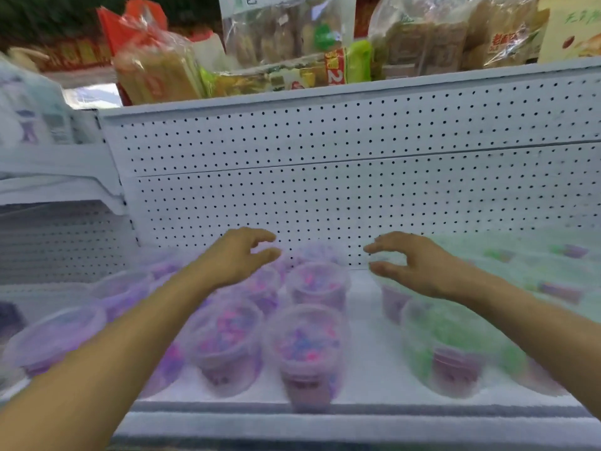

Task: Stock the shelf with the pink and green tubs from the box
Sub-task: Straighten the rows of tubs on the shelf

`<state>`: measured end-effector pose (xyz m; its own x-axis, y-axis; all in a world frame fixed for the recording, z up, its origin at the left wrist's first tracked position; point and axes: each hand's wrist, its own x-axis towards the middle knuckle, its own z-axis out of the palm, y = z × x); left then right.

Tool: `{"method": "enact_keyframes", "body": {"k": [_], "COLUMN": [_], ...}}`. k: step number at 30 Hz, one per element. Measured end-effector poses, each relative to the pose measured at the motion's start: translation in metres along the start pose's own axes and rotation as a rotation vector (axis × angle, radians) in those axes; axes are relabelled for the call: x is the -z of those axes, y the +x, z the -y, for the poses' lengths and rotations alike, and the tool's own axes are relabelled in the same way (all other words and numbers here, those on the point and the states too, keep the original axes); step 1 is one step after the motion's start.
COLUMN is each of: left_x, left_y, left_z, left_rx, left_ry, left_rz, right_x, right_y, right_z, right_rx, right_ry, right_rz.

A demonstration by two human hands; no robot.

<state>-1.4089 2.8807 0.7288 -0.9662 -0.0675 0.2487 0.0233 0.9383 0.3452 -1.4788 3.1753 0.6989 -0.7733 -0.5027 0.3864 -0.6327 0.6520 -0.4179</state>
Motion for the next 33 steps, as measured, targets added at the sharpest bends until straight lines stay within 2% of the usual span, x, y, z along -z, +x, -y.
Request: {"method": "enact_keyframes", "body": {"k": [4, 7, 14, 17, 21, 26, 30, 33], "left_x": [0.009, -0.004, -0.016, -0.013, -0.009, 0.017, 0.027, 0.02], "left_y": [0.047, 0.064, 0.088, 0.095, 0.091, 0.078, 0.069, 0.063], "left_z": [0.06, 0.084, 0.109, 0.116, 0.125, 0.151, 0.172, 0.164], "left_rx": [0.116, 0.166, 0.169, 0.165, 0.18, 0.213, 0.307, 0.276], "left_ry": [0.073, -0.038, -0.24, -0.327, -0.381, -0.333, -0.343, -0.307], "left_rz": [0.102, 0.168, 0.208, 0.252, 0.295, 0.088, 0.075, 0.058], "right_x": [-0.041, -0.064, -0.089, -0.092, -0.09, -0.085, -0.09, -0.096], "right_y": [0.057, 0.083, 0.115, 0.122, 0.127, 0.136, 0.146, 0.153], "right_z": [0.017, 0.021, 0.026, 0.026, 0.021, 0.026, 0.034, 0.037], "right_rx": [-0.156, -0.244, -0.433, -0.423, -0.424, -0.326, -0.264, -0.233], "right_ry": [0.102, 0.164, 0.218, 0.196, 0.132, 0.103, 0.069, 0.027], "right_rz": [0.124, 0.179, 0.142, 0.139, 0.223, 0.19, 0.21, 0.243]}}
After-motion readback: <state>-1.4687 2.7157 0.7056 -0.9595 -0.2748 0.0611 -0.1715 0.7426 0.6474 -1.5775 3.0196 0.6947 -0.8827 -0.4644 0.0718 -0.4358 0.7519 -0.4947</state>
